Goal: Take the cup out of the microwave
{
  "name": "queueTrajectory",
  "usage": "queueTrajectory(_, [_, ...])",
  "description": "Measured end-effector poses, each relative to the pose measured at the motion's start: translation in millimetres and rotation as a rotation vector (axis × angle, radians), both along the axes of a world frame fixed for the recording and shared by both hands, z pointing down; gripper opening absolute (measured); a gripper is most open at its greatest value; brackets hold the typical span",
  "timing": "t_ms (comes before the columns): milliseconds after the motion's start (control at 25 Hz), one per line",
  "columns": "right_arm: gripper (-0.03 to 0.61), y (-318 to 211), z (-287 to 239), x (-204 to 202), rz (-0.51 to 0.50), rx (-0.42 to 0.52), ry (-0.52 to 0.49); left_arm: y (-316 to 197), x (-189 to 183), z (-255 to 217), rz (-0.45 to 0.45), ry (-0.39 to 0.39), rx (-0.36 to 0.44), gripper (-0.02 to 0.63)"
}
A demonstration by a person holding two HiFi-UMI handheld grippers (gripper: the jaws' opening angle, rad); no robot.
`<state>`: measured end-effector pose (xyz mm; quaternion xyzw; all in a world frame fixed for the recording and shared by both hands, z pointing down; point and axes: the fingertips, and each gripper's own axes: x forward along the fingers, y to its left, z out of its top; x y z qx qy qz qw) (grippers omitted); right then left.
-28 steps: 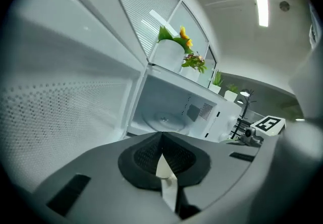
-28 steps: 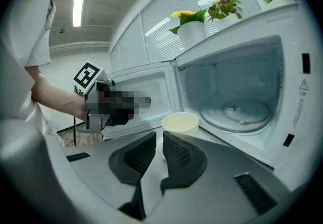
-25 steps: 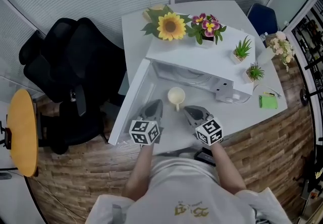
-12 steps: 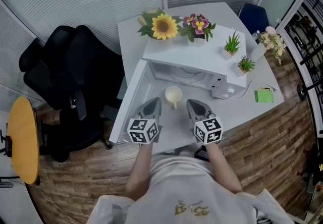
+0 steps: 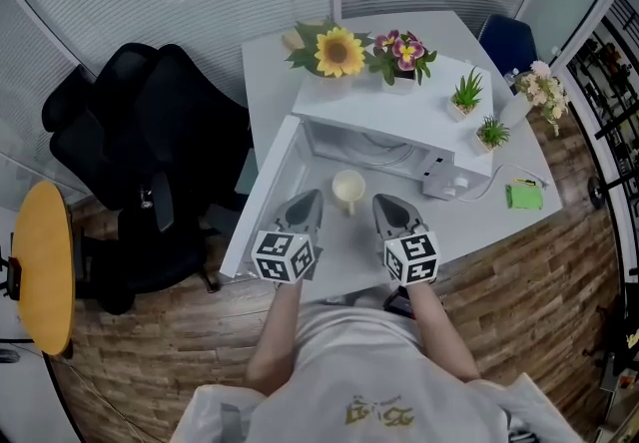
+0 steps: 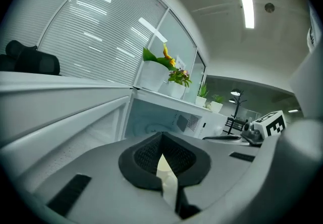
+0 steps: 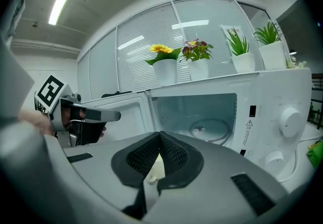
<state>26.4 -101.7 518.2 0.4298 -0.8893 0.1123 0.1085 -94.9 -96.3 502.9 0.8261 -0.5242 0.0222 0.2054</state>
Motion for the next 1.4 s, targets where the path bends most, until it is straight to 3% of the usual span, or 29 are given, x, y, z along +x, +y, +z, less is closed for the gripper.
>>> queueTrajectory(1400, [0.012, 12, 17, 7, -0.009, -0.027, 0.028, 8, -9, 14, -0.038, -0.014, -0.024, 0.014])
